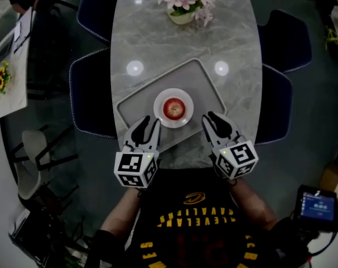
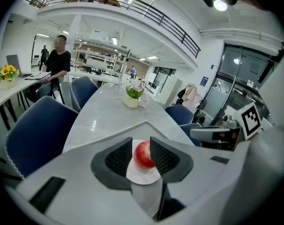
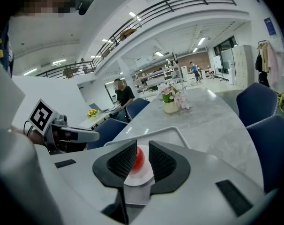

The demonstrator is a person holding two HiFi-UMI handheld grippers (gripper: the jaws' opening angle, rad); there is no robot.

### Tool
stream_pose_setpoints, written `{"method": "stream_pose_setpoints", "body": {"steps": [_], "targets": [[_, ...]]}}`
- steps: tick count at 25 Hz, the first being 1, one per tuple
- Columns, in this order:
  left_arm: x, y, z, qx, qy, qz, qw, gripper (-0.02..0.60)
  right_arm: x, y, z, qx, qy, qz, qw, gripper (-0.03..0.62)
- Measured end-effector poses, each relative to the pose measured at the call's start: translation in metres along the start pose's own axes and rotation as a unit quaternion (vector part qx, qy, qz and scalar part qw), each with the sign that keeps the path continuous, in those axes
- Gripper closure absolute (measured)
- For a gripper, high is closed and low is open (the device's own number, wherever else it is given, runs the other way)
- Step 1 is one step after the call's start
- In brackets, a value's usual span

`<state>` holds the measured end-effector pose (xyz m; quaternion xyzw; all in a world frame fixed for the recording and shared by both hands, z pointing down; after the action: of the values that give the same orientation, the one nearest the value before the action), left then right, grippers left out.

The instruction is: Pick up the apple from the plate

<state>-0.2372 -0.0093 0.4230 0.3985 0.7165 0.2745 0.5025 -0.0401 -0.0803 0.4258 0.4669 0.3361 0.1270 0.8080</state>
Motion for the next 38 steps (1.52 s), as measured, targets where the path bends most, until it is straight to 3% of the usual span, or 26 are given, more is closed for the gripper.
{"method": "stream_pose_setpoints", "body": {"steps": [6,12,15,27,38], "targets": [[-0.006,0.02,-0.016,0.065,-0.012,-0.033,0.9973,0.474,-0.009,0.011,-0.002,0.0,0.001,-0.03,1.0,0.511],[-0.011,0.047,-0.028,0.163,-0.01,-0.072,0.984,0.475,-0.021,0.03,0.005,-0.043,-0.005,-0.069,0.997,0.513],[-0.018,0.056,-0.035,0.192,-0.016,-0.09,0.9773,0.476,-0.03,0.038,0.013,-0.064,-0.006,-0.091,0.994,0.513],[-0.04,0.08,-0.052,0.224,-0.039,-0.126,0.9656,0.476,-0.065,0.069,0.027,-0.053,-0.013,-0.175,0.983,0.513],[-0.058,0.094,-0.057,0.238,-0.033,-0.158,0.9578,0.476,-0.084,0.086,0.037,-0.092,-0.011,-0.218,0.972,0.513]]}}
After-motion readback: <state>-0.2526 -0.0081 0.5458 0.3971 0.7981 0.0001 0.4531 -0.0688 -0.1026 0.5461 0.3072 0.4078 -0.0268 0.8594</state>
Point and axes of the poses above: the fingertips, and each gripper's own axes: x backward along the fingers, z to its right, y out of its underside, the point moved 5 cm from there along x, backward along the fingers, and after that the axes turned 7 degrees about z, right-handed, at the moved point
